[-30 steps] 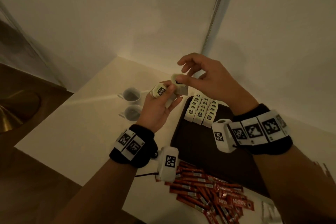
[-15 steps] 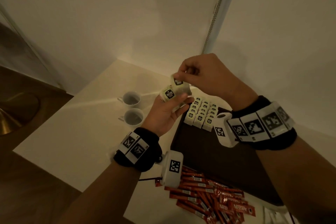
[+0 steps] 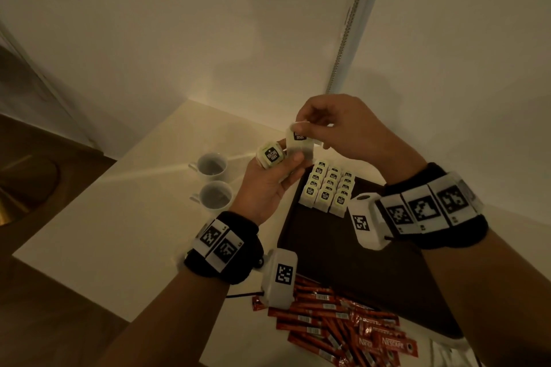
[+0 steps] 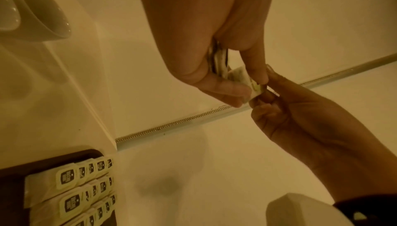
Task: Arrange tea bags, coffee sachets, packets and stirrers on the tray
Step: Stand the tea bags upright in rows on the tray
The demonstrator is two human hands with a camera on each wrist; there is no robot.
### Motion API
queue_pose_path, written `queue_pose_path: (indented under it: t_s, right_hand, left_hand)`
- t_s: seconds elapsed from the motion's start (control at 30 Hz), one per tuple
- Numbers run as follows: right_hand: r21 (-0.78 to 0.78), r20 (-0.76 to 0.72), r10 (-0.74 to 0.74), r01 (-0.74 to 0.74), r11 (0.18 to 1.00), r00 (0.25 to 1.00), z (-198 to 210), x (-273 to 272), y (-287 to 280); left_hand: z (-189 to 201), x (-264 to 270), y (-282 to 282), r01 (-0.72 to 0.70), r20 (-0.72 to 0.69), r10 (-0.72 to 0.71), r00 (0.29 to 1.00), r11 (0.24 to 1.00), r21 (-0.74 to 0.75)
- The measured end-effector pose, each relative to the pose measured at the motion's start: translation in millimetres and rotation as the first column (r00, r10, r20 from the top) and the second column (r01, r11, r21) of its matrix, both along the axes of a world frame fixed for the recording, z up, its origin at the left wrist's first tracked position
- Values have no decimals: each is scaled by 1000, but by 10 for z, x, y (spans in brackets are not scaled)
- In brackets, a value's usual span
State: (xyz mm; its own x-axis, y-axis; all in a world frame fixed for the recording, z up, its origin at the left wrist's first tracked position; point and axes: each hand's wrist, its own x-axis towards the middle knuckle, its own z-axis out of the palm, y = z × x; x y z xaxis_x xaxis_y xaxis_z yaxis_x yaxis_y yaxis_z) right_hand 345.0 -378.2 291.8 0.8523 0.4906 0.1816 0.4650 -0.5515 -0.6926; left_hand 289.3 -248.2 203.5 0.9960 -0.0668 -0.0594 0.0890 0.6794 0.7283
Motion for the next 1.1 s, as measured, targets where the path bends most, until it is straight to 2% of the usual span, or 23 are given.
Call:
queue_pose_path:
  t_s: [0.1,0.23,0.33,0.47,0.5,0.63,0.77,0.93,1.1]
  right_hand:
    - [160,-144,-10,33,987,990,-38,12,-34]
    - [197,-145,9,20,980,989,-74,28,-69]
    - [182,-125,-18,40,982,992,-62,18,-60]
    - [13,110,-73,72,997,991,-47,15,-51]
    - [-4,130,-76,77,997,989,-39,17,-50]
    - [1,70,-50,50,999,996,-31,44,-38]
    - [70,12,-76,75,995,997,-48,66,-35]
    - [71,34,-107,105,992,994,-63,68,-45]
    - [70,-30,-95,97,993,995,-78,75,-58]
  left_hand:
    - [-29,25,12,-55,-17,55,998,998,13]
    - [-46,35,13,-72,-11,72,997,997,12]
    - [-41,49,-22,-61,-6,62,998,998,26]
    - [-55,64,-59,-61,-34,61,998,998,-15]
    - [-56,64,-67,-58,-34,57,998,998,-24]
    - [-43,69,-100,-59,-26,58,998,998,-18]
    - [-58,81,-110,-85,-44,84,996,996,-38]
    - [-56,69,-132,-87,-43,86,995,996,-36]
    - [-118,72,-151,-94,-72,92,993,995,-19]
